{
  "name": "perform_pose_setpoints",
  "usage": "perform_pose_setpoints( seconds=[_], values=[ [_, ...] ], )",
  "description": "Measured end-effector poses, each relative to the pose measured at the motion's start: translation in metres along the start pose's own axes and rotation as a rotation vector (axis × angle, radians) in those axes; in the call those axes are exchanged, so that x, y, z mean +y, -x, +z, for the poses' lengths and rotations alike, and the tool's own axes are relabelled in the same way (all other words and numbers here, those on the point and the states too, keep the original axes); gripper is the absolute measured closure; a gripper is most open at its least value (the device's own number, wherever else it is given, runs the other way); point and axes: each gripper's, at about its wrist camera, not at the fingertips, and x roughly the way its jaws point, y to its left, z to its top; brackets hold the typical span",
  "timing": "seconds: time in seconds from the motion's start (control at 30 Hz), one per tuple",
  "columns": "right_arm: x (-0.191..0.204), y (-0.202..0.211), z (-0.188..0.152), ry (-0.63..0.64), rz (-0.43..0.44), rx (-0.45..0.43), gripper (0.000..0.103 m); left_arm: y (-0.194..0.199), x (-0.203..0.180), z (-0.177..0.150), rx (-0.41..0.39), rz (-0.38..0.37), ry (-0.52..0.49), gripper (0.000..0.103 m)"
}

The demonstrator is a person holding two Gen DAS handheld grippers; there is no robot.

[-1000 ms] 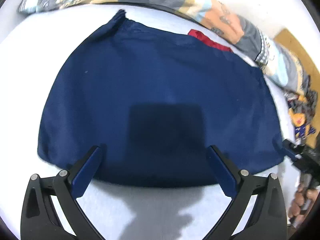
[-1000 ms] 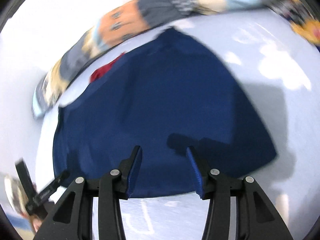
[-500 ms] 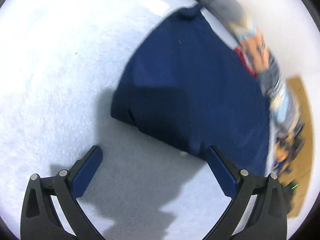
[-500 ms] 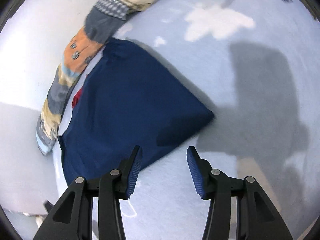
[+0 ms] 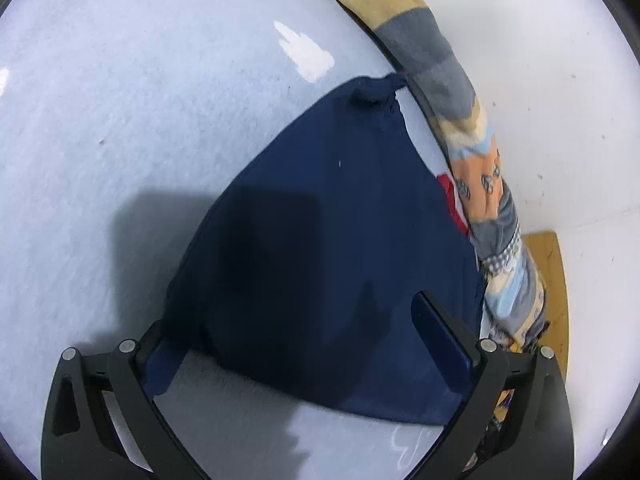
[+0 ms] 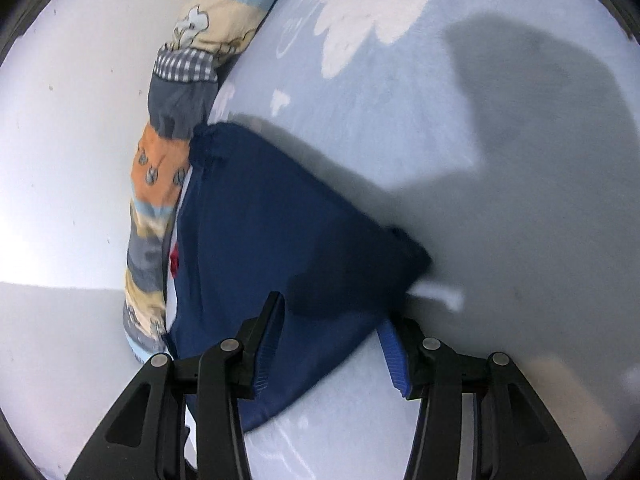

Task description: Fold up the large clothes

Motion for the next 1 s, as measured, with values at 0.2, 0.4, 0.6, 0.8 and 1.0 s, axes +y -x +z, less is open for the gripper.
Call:
perform_pose_setpoints(
  seconds=[0.2, 0.4, 0.6, 0.8, 1.0],
  values=[
    [0.021, -0.019, 0.002, 0.043, 0.024, -0.065, 0.072, 0.000, -0.005, 0.011, -0.080, -0.010, -0.016, 0.061],
    [0.052, -0.016, -0.005, 0.210, -0.074, -0.098, 0.092, -0.002, -0.006, 0.016, -0.048, 0.031, -0.043, 0.086],
    [0.060, 0.010, -0.017, 0.277, -0.083, -0.118, 0.096, 0.015, -0.014, 0.005, -0.061, 0.076, -0.117, 0.088],
    [0.051, 0.058, -0.038, 0.280, -0.071, -0.120, 0.097, 0.046, -0.010, -0.016, -0.014, 0.114, -0.160, 0.088],
    [0.005, 0.121, -0.069, 0.241, -0.061, -0.105, 0.102, 0.074, -0.002, -0.047, 0.010, 0.135, -0.188, 0.086]
  ],
)
